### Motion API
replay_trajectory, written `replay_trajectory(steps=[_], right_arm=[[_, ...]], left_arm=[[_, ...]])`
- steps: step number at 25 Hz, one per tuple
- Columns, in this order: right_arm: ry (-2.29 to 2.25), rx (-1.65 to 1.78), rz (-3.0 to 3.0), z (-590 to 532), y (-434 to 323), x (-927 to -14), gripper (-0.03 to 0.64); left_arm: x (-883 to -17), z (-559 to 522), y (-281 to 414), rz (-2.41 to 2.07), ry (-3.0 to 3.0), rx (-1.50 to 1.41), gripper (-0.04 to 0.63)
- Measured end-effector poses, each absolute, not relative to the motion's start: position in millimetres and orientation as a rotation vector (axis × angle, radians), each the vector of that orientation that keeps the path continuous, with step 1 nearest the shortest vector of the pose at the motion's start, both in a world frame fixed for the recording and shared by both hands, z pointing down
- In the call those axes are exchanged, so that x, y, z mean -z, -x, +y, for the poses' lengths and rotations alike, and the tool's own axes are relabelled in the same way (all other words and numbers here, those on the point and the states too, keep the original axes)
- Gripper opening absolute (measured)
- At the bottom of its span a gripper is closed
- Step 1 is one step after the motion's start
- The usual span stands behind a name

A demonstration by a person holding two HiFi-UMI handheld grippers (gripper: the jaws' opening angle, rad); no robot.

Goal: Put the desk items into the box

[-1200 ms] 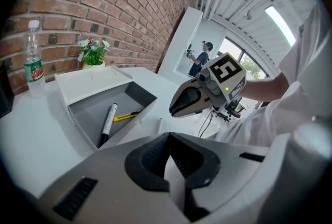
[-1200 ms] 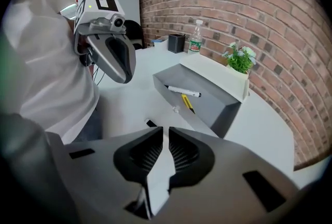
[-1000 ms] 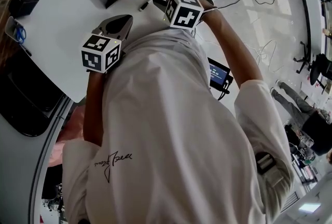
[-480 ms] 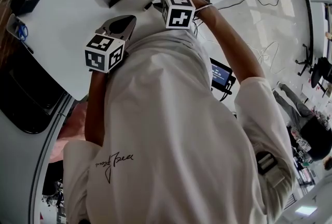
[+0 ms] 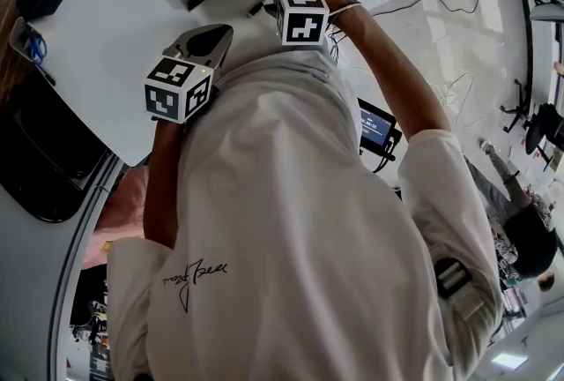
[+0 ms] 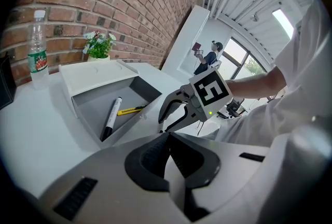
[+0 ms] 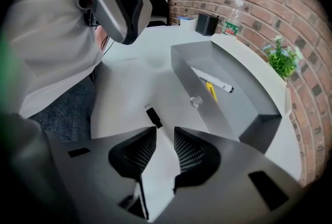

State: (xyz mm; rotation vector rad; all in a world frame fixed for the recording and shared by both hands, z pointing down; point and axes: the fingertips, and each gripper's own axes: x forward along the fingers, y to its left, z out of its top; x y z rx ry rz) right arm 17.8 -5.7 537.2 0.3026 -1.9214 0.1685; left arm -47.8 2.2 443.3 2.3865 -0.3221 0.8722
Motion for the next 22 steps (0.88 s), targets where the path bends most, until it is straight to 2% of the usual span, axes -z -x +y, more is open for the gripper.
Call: replay_trajectory(steps=[7,22], right_arm=[[-0.273,-0.193,-1.916,-2.9,-17.1,-545.5,0.121],[-0.361,-0.29,-1.922,2.4,-16.4,-544.9,0.057]], left_arm=[[-446.7,0.3,49.9,-0.329,-2.367,-0.87,0.005],[-450.2,-0.3,50.9,-0.319,-2.347,-0.861,0.006]])
